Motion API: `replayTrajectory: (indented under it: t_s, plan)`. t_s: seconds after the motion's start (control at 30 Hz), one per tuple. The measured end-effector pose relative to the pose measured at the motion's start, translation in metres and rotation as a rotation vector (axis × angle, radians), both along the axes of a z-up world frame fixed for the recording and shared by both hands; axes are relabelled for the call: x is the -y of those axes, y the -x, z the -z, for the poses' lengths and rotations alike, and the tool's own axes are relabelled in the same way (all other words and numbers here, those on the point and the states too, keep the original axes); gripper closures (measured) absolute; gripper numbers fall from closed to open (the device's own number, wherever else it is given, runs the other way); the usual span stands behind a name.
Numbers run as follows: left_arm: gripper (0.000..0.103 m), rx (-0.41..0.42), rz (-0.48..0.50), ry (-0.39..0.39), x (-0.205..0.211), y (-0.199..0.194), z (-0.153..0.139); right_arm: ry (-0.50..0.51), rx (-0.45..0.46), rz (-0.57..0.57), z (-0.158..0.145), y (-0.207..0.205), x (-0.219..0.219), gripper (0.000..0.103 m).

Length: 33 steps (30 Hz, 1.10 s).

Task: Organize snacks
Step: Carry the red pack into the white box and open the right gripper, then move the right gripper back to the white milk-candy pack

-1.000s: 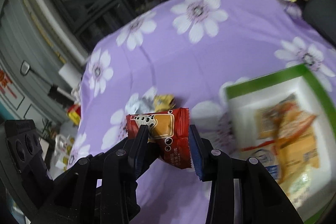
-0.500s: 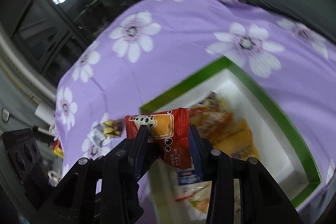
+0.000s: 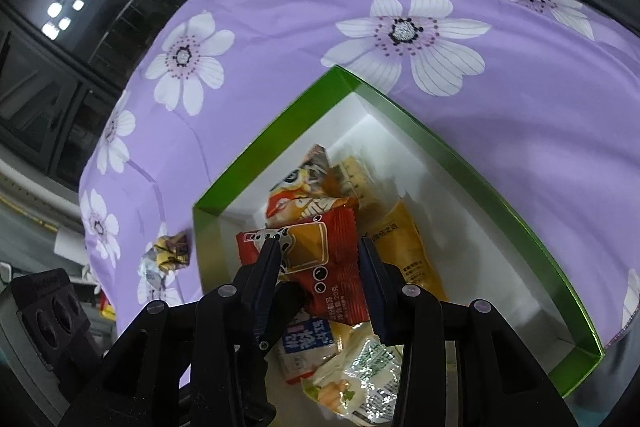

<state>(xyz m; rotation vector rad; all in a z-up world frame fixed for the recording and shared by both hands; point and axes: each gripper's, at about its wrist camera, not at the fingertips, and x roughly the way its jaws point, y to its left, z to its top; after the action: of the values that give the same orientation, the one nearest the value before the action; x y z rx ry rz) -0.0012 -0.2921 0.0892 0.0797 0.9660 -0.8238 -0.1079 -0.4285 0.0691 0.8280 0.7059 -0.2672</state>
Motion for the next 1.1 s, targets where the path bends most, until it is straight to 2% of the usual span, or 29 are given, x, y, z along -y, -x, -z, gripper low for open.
replayTrajectory:
  t_s: [0.13,0.23,0.3,0.37,0.4,0.5,0.57,0.73,0.93,1.1]
  plan:
    - [0.060,-0.023,-0.013,0.008,-0.004,0.000,0.000,-0.010,-0.011,0.019,0.003,0.000,0.003,0.061]
    - [0.058,-0.029,-0.042,0.050,-0.018,0.000,-0.008,0.039,-0.020,0.070,-0.003,0.005,0.005,0.061]
    - [0.050,-0.017,-0.062,0.077,-0.031,0.001,-0.017,0.046,-0.008,0.096,-0.006,0.008,0.006,0.054]
    - [0.042,0.002,-0.089,0.108,-0.046,0.003,-0.026,0.061,0.022,0.107,-0.011,0.011,0.005,0.040]
    - [0.041,0.012,-0.104,0.127,-0.054,0.004,-0.031,0.071,0.036,0.108,-0.014,0.012,0.004,0.038]
    - [0.028,0.036,-0.145,0.173,-0.078,0.009,-0.042,0.099,0.069,0.114,-0.024,0.014,-0.002,0.034]
    - [0.018,0.057,-0.177,0.199,-0.096,0.014,-0.050,0.123,0.093,0.113,-0.030,0.015,-0.008,0.026]
    - [0.004,0.096,-0.286,0.244,-0.143,0.021,-0.062,0.192,0.142,0.089,-0.045,0.012,-0.025,0.020]
    - [0.001,0.154,-0.461,0.211,-0.212,0.029,-0.062,0.258,0.158,0.030,-0.055,0.002,-0.053,0.018]
    - [0.001,0.133,-0.644,0.149,-0.272,0.027,-0.040,0.307,0.163,-0.051,-0.060,-0.012,-0.086,0.017]
